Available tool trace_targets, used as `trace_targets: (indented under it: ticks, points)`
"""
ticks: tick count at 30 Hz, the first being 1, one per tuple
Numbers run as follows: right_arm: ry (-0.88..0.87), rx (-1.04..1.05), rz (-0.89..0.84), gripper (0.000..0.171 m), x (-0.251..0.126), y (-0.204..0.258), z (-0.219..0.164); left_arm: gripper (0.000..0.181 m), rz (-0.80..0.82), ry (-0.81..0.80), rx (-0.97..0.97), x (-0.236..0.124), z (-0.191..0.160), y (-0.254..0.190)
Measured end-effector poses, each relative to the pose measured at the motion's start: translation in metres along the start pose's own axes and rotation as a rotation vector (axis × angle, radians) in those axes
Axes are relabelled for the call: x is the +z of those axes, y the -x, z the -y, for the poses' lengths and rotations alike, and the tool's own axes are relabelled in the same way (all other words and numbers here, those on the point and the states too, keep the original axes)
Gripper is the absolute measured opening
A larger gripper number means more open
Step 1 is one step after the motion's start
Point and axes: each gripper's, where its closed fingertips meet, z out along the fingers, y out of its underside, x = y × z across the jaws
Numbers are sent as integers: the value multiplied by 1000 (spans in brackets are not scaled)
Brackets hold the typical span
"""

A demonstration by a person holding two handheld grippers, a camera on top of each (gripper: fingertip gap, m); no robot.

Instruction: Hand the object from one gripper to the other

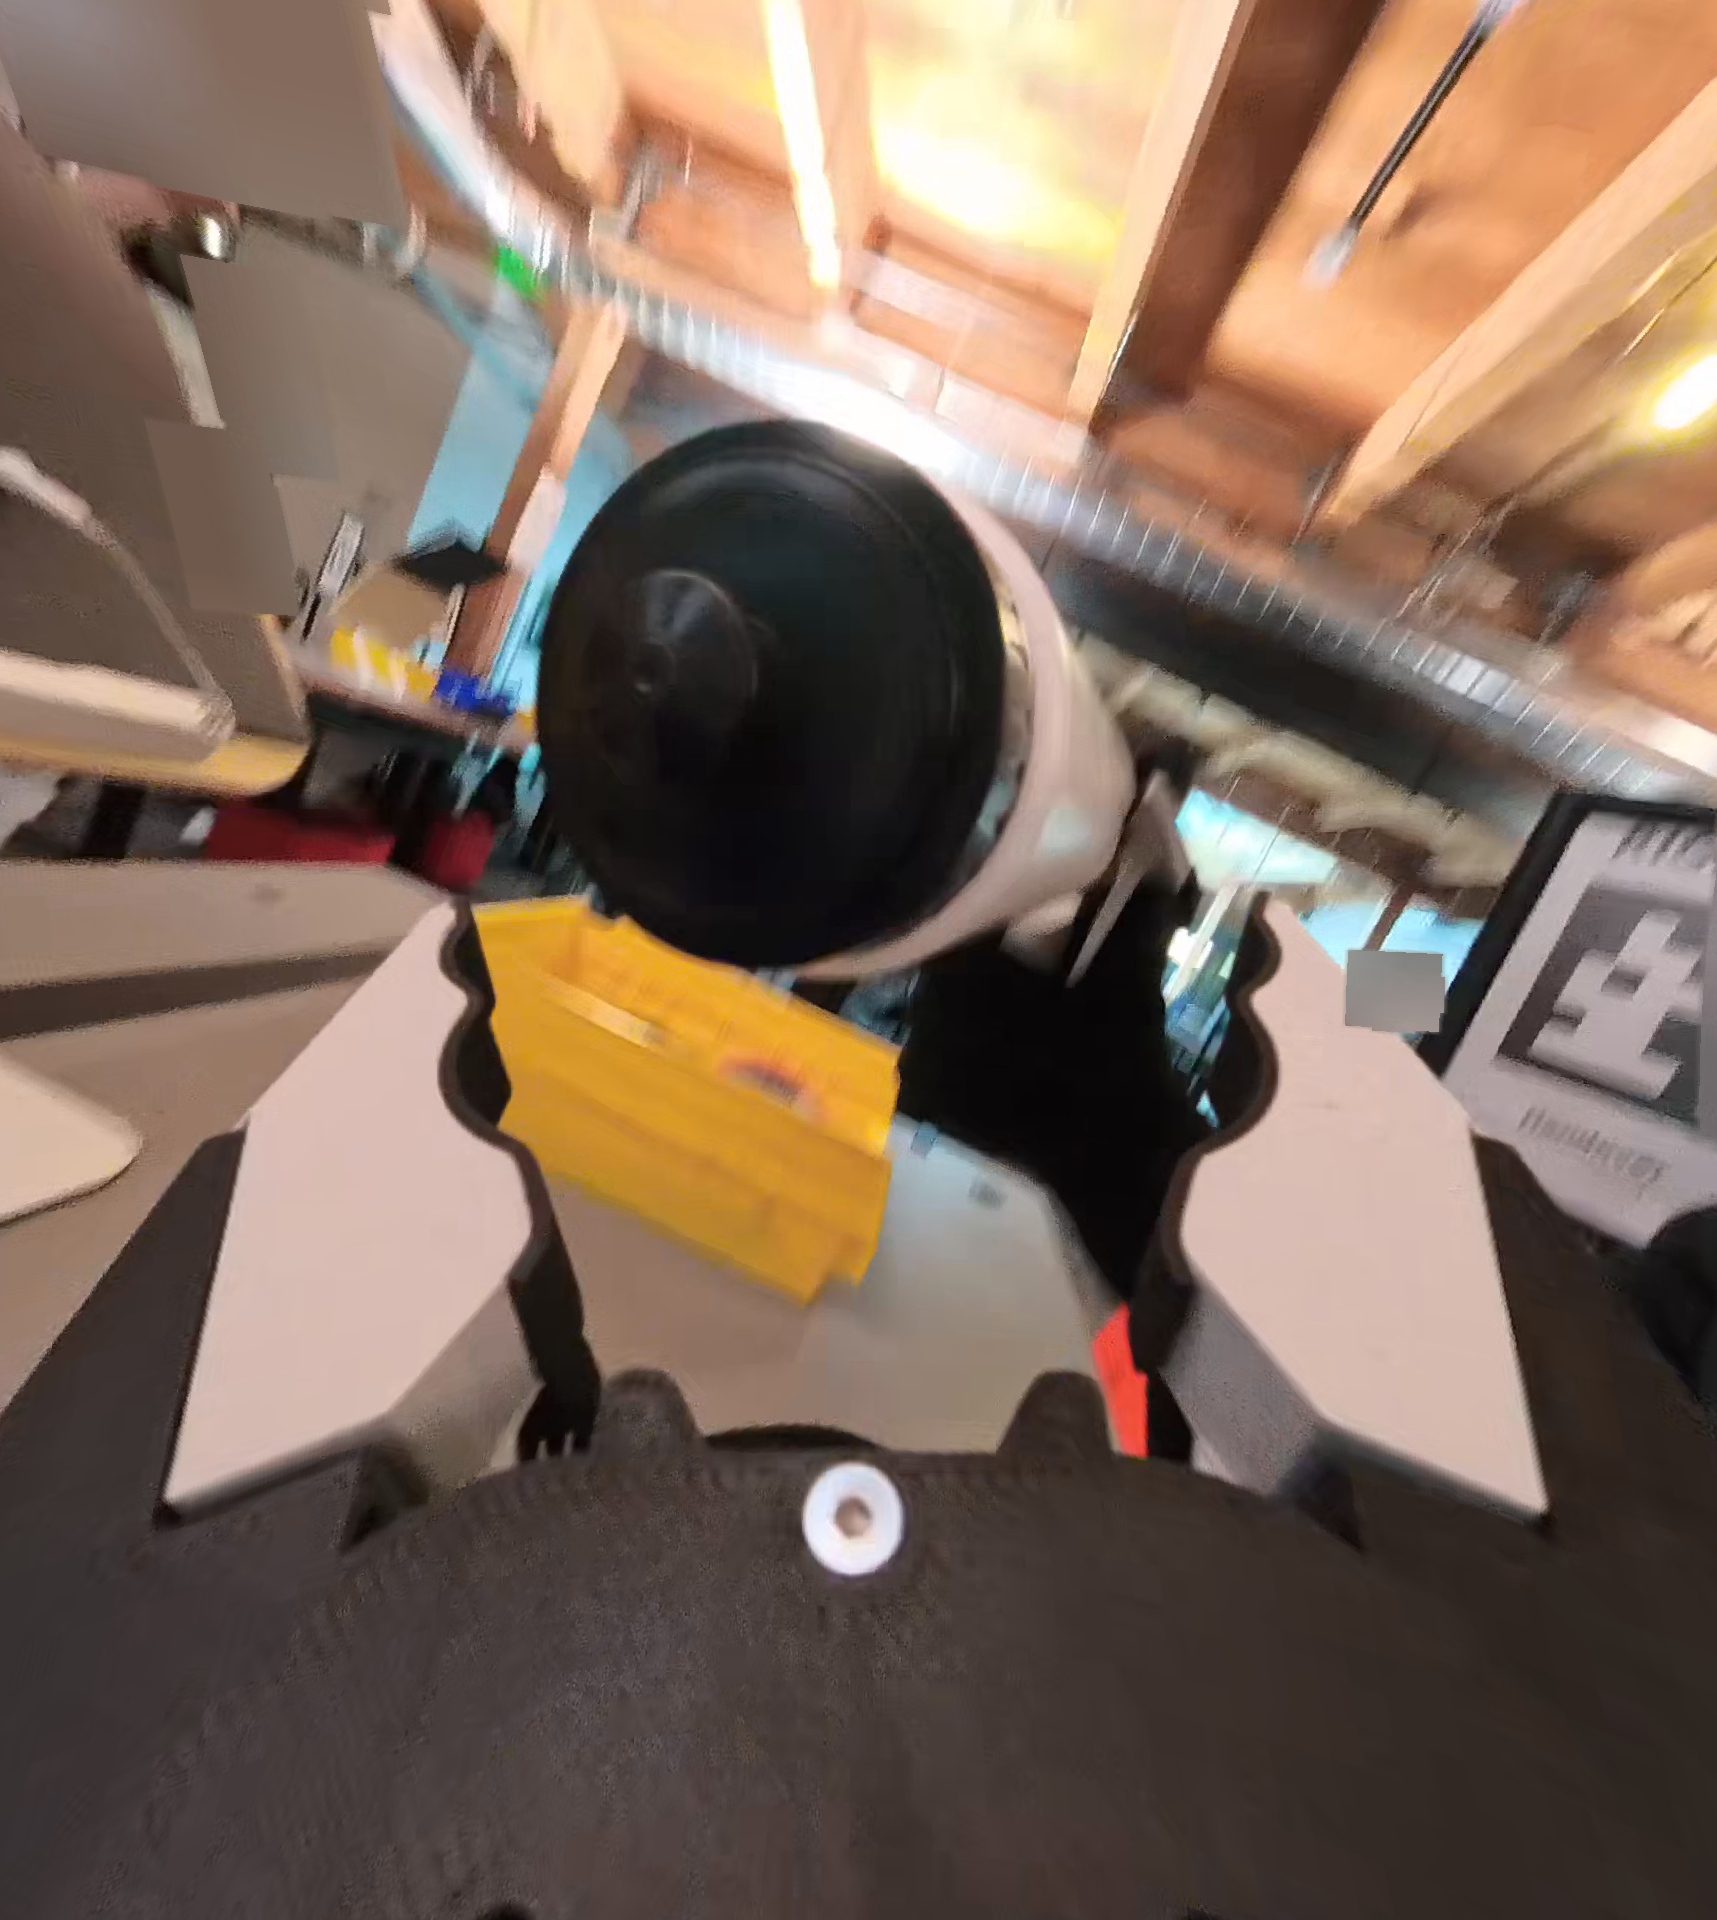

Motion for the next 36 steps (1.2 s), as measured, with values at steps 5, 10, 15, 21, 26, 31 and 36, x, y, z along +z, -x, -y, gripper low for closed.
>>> trace_targets:
  ticks: [5,10,15,21,26,31,36]
  points:
    - [-46,121,22,91,20,13,-29,127,-102,-253,-170,23,22,-6]
    - [-70,170,-1,92,29,16,-51,100,-143,-317,-204,21,32,-7]
    - [-65,175,6,92,33,19,-58,98,-143,-276,-179,19,36,-8]
    - [78,169,-31,126,11,6,-76,99,-108,-123,-60,15,36,-7]
    - [170,-73,-1,105,-1,15,-31,98,-66,145,181,18,15,-15]
    - [274,-207,144,105,45,38,-5,99,-17,303,341,25,-5,-14]
    - [357,-301,258,102,88,59,-10,99,-10,403,399,28,-26,-14]
